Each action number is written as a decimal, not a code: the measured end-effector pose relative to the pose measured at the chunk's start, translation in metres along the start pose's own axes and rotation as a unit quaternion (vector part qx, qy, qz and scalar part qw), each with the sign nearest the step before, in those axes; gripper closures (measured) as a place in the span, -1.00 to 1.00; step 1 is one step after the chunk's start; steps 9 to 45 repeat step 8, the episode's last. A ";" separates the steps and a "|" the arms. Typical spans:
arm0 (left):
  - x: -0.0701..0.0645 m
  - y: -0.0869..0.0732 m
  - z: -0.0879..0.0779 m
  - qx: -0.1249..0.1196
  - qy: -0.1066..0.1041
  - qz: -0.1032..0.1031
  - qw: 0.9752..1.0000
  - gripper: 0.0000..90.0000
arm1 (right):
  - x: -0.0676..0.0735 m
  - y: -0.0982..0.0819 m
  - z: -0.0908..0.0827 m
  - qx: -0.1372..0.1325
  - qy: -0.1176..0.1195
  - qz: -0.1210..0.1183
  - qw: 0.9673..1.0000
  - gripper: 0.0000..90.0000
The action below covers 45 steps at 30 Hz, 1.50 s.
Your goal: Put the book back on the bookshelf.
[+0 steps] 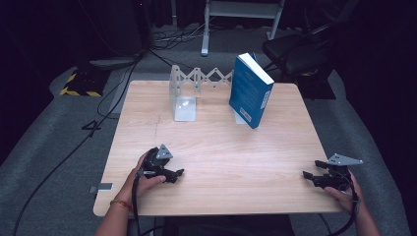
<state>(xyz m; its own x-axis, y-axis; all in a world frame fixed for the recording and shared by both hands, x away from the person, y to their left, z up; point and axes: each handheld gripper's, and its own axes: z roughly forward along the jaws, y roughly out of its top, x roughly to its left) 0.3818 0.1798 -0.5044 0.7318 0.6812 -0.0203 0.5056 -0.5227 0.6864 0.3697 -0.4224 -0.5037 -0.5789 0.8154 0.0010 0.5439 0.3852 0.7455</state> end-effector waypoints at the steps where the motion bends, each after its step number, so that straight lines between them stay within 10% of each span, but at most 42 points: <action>1: 0.000 0.000 0.000 0.000 0.000 0.000 1.000 -0.71 | 0.000 0.000 0.000 0.000 0.000 0.000 1.000 -0.49; 45: 0.000 0.000 0.000 0.000 0.000 0.000 1.000 -0.71 | 0.000 0.000 0.000 0.000 -0.003 0.003 1.000 -0.49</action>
